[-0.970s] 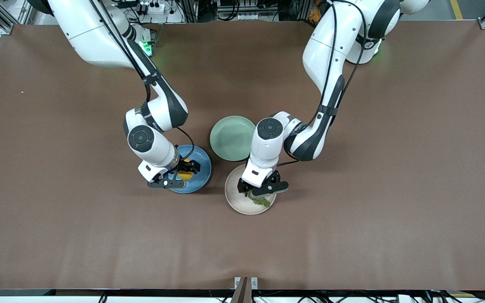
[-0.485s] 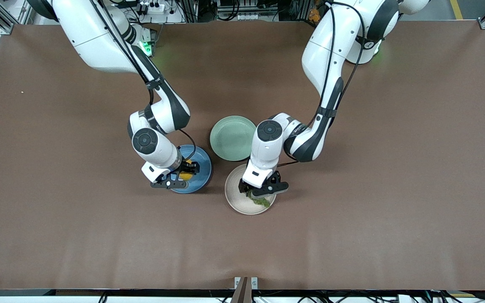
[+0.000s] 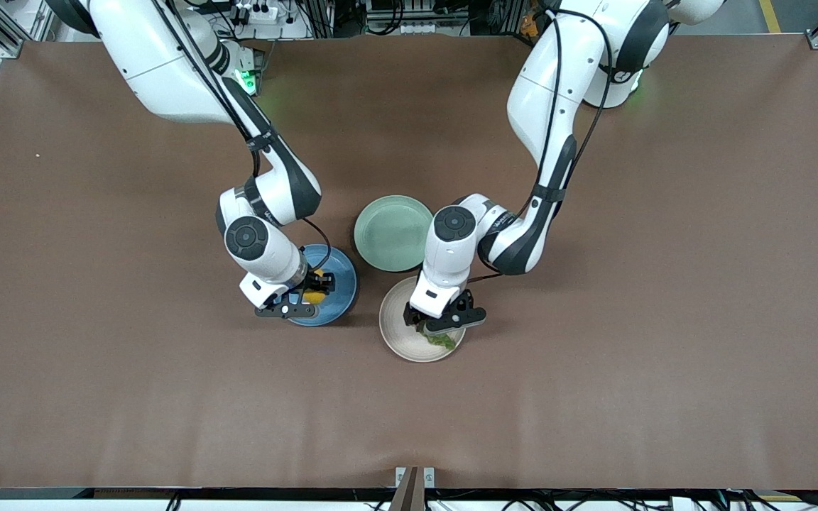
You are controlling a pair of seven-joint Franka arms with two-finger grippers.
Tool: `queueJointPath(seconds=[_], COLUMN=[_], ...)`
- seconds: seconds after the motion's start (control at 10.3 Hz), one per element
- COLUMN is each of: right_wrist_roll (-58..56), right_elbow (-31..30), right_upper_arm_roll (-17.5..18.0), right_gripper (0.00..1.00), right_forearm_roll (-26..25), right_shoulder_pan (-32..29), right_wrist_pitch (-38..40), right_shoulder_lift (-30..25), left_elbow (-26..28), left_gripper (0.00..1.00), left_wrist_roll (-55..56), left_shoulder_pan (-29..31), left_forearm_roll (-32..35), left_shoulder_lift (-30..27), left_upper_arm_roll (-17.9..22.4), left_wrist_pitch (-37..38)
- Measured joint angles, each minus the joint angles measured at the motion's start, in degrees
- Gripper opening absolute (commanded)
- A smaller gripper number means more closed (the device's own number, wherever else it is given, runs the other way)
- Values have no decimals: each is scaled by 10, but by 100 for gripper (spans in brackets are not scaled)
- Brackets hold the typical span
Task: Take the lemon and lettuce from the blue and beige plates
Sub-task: 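Close the right gripper on the lemon while the left gripper grips lettuce, then lift the lemon with the right gripper while the left gripper lifts lettuce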
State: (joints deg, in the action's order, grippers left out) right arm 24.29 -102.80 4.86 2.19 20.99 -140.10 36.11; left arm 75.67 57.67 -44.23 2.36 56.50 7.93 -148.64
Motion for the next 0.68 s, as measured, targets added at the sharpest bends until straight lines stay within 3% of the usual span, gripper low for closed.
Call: queueJointPath(seconds=[0.1, 0.29, 0.68], right_wrist_roll=[0, 0, -11], right_elbow=[5, 39, 89], right_upper_arm_roll=[-1, -4, -9], right_gripper=[26, 24, 24], right_forearm_roll=[0, 0, 0], right_shoulder_pan=[0, -1, -22], right_wrist_pitch=[7, 67, 160], right_shoulder_lift=[0, -2, -33], left_elbow=[0, -2, -5], left_gripper=[32, 0, 0], left_wrist_roll=[0, 0, 0], left_shoulder_pan=[0, 0, 0], left_forearm_roll=[1, 1, 1], left_shoulder_lift=[0, 0, 0], left_upper_arm_roll=[0, 1, 1], left_wrist_pitch=[0, 0, -1])
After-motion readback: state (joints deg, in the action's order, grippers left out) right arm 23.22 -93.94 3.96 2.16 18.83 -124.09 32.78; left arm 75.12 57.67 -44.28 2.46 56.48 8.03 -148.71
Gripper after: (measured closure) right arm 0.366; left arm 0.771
